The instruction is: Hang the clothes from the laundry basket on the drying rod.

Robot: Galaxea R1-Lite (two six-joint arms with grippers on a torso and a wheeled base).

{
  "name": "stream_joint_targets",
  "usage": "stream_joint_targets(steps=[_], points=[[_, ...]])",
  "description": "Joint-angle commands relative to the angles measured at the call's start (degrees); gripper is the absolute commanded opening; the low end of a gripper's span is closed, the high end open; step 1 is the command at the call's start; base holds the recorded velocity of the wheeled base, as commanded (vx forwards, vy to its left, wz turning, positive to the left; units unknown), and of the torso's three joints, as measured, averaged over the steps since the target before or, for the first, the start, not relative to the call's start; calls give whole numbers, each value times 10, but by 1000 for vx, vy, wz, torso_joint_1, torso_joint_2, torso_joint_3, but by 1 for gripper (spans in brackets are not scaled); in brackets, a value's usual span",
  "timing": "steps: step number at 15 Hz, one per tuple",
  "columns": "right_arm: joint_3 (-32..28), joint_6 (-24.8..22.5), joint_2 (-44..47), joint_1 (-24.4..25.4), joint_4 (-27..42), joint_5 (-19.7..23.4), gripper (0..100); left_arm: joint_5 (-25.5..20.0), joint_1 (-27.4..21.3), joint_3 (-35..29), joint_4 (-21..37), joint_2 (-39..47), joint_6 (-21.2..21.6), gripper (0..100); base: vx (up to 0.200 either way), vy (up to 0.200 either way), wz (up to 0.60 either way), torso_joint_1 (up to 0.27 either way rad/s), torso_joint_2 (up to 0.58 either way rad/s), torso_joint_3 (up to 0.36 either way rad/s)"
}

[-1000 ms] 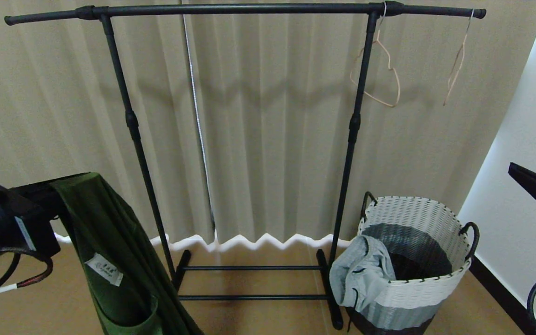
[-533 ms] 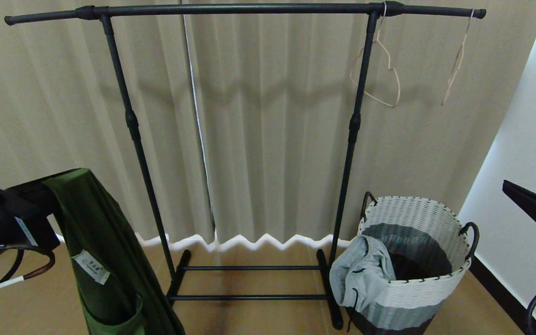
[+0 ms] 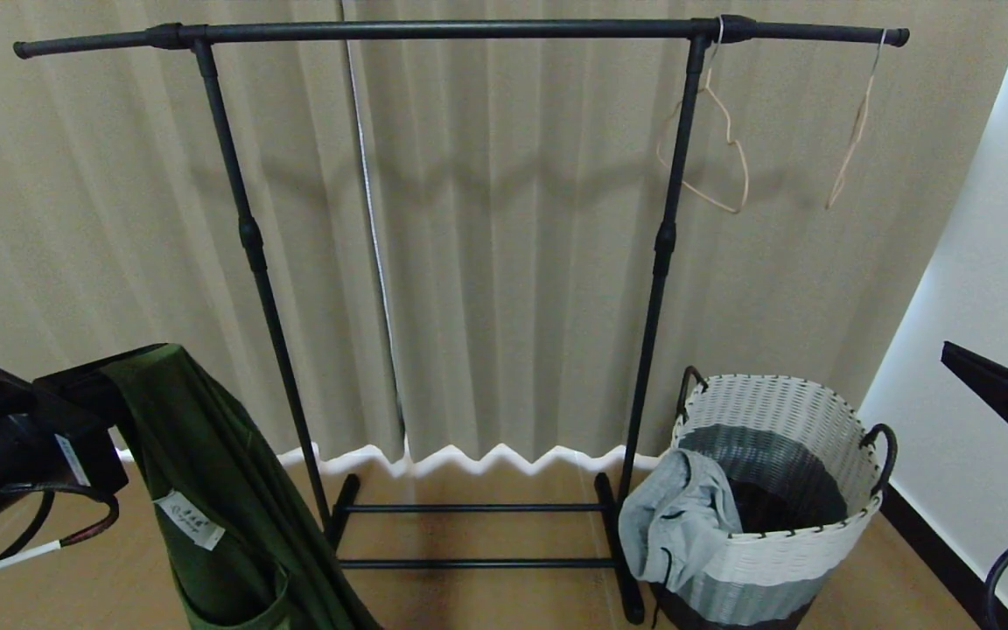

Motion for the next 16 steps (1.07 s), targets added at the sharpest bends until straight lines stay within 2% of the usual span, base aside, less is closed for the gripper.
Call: stream_joint_targets(steps=[1, 3, 6, 8, 12, 16], points=[[0, -1, 0, 0, -3, 0, 100, 0, 0, 0, 1, 2, 0, 0, 0, 0, 0, 139, -129, -232], [1, -1, 0, 0, -3, 0, 100, 0, -1, 2, 1, 2, 0, 0, 0, 0, 0, 183, -215, -251], [2, 0, 0, 0, -2, -2, 100, 0, -1, 8, 1, 3, 1, 0, 0, 0, 0, 123, -619, -245], [2, -1, 1, 0, 0, -2, 100, 0, 0, 24, 1, -2, 20, 0, 0, 0, 0, 58, -525, -254], [2, -1, 3, 0, 2, -4, 100, 0, 1, 47, 1, -29, 45, 0, 0, 0, 0, 310, -476, -262], [1, -2, 4, 0, 2, -5, 100, 0, 1, 51, 1, -40, 46, 0, 0, 0, 0, 242, -486, -257]])
